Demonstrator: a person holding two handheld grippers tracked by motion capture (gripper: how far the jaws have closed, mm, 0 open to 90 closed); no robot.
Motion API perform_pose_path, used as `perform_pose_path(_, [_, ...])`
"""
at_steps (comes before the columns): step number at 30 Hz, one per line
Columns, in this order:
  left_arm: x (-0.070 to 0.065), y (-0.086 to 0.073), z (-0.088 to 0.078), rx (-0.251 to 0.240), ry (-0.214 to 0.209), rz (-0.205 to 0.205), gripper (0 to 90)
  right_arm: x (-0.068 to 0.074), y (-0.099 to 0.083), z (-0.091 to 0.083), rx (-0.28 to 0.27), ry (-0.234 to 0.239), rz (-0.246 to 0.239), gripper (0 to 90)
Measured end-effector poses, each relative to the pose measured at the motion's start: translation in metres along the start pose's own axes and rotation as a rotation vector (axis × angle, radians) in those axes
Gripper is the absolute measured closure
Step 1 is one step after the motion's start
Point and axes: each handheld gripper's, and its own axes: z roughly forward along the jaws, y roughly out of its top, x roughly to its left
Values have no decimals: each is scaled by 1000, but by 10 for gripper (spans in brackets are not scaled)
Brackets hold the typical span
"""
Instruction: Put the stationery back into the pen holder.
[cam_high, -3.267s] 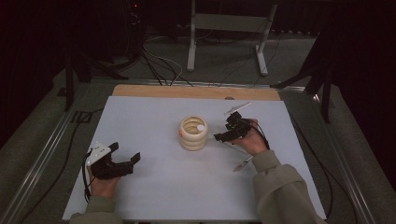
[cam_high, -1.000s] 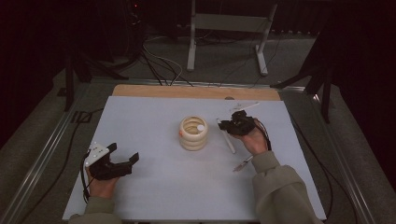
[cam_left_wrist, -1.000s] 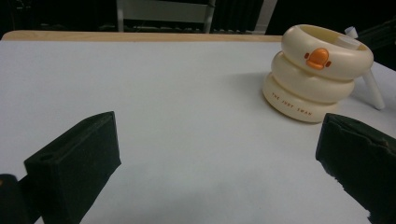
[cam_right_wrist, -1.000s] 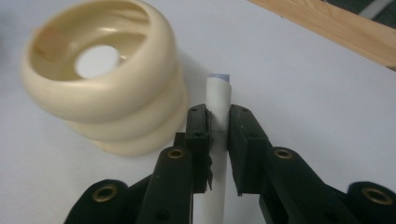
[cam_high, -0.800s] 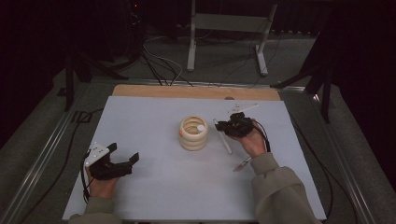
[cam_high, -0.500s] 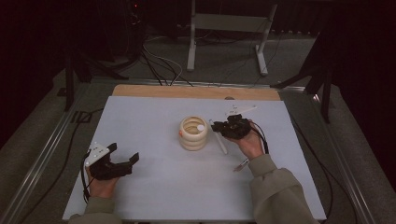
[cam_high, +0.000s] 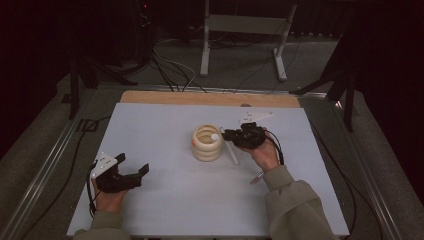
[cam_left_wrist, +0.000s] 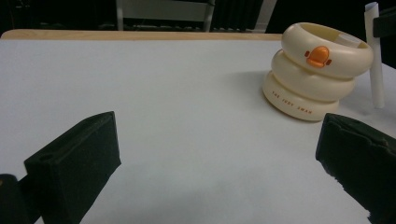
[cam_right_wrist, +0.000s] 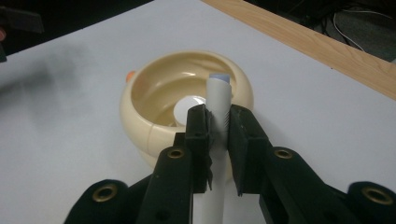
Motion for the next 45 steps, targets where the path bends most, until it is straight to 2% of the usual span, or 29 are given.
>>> perform_pose_path(21, [0,0,1,5,-4,-1,1,8,17,-3,-63,12,24,789])
perform_pose_path(30, [1,-1,1,9,-9,-3,1,12,34,-4,-92,9,20,789])
perform_pose_path(35, [1,-1,1,9,-10,-5,1,11,43,-4,-116,9,37,789])
perform_pose_path(45, [1,-1,1,9,-9,-8,1,10,57,-3,-122,9,32,789])
